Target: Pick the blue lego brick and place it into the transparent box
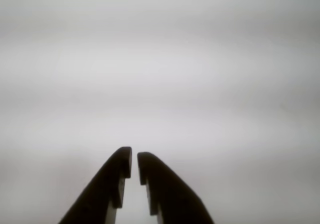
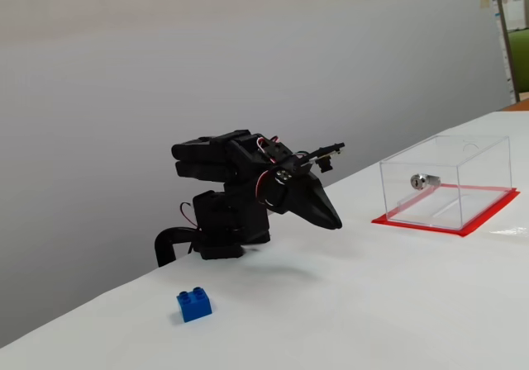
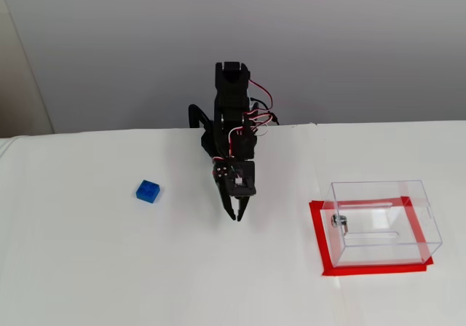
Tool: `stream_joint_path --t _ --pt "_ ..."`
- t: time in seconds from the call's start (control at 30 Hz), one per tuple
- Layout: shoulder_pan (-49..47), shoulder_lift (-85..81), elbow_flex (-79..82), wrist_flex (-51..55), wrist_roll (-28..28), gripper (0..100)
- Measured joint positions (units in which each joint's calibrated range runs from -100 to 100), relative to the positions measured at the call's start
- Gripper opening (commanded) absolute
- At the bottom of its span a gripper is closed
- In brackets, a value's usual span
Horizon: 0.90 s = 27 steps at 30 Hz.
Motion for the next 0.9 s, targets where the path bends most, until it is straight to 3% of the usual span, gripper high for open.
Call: stream_joint_path --t 0.5,0.9 --pt "0.0 27.1 -10.2 -13.0 0.0 2" --pt "1.2 29.6 -11.8 -13.0 0.0 2"
